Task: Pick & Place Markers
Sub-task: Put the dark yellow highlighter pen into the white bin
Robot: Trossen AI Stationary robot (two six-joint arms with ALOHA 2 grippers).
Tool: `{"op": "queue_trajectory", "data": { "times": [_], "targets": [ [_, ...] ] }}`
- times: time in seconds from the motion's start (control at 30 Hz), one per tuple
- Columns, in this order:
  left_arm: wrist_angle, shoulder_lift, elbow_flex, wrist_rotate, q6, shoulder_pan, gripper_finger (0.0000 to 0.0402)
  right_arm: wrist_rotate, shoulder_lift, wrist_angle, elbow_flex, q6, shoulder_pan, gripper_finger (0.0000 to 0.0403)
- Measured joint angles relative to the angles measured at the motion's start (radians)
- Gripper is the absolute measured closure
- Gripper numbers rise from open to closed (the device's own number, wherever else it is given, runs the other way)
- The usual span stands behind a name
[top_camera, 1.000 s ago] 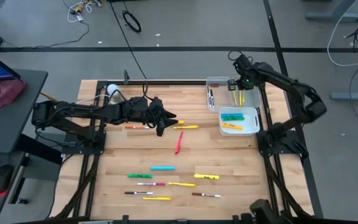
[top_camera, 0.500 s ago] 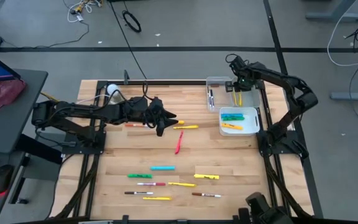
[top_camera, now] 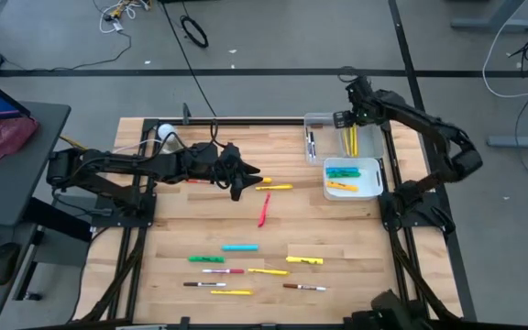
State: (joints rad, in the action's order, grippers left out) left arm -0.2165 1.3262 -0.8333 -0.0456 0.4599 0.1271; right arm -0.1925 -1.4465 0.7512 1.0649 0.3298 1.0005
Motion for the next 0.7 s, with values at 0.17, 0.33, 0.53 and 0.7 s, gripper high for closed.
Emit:
{"op": "queue_trajectory", "data": {
  "times": [0.17,0.33,0.53,0.7],
  "targets": [
    [0.0,0.0,0.0,0.0,0.0,0.0,0.0225,0.046,0.175,-0.021,0.0,0.009,-0.082,0.0207],
    [0.0,0.0,0.0,0.0,0.0,0.0,0.0225,0.054,0.275,-0.064,0.0,0.056,-0.223,0.0216],
    [0.0,0.0,0.0,0.0,0.0,0.0,0.0225,0.052,0.296,-0.085,0.0,0.106,-0.385,0.0226],
    [0.0,0.0,0.0,0.0,0.0,0.0,0.0225,0.053,0.284,-0.169,0.0,0.11,-0.516,0.0233]
  ]
}}
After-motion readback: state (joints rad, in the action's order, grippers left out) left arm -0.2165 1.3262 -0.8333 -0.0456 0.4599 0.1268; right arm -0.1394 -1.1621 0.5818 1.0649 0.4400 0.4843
